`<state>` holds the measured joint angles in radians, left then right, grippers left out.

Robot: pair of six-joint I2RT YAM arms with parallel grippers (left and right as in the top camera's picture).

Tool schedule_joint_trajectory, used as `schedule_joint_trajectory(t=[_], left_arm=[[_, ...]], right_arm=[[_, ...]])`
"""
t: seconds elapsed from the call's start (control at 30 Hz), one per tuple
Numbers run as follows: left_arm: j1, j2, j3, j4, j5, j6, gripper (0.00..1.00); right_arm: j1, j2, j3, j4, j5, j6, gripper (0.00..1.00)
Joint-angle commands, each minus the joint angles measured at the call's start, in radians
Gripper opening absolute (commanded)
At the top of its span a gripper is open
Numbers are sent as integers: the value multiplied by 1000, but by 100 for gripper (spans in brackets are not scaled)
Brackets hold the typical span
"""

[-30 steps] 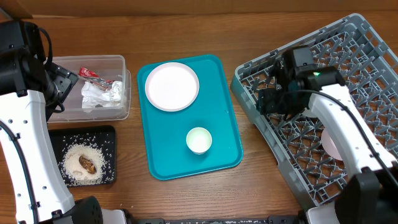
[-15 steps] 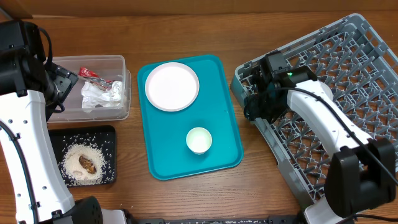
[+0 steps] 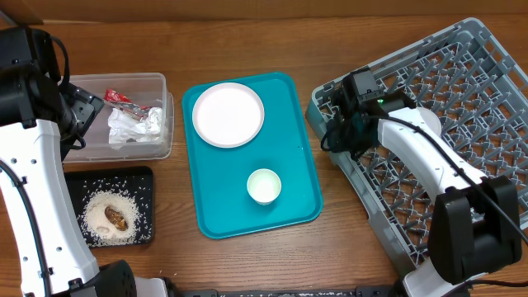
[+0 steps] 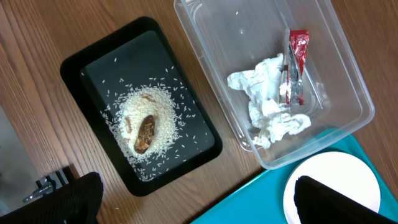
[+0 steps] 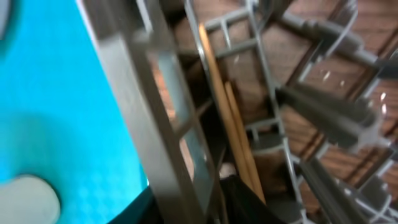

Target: Sort waste into correct bins and load items into the dishwasher

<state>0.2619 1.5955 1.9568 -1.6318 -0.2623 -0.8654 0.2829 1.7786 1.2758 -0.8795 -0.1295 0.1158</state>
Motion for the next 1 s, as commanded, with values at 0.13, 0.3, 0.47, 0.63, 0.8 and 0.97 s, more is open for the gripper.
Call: schedule_joint_trajectory(t=[0.13, 0.3, 0.47, 0.63, 0.8, 0.97], left_arm=[[0, 3, 4, -2, -2, -18, 100], [0, 3, 4, -2, -2, -18, 100], [0, 3, 4, -2, -2, -18, 100], [0, 3, 4, -2, -2, -18, 100], [0, 3, 4, -2, -2, -18, 100], [0, 3, 4, -2, -2, -18, 100]], right_arm=[[4, 7, -2, 109, 6, 96, 6], [3, 7, -2, 175, 22, 141, 4], [3, 7, -2, 258, 34, 174, 4], [-7, 7, 2, 386, 35, 230, 4], [-30, 7, 2, 473, 33, 258, 8], [-49, 7, 2, 544, 12, 297, 9]])
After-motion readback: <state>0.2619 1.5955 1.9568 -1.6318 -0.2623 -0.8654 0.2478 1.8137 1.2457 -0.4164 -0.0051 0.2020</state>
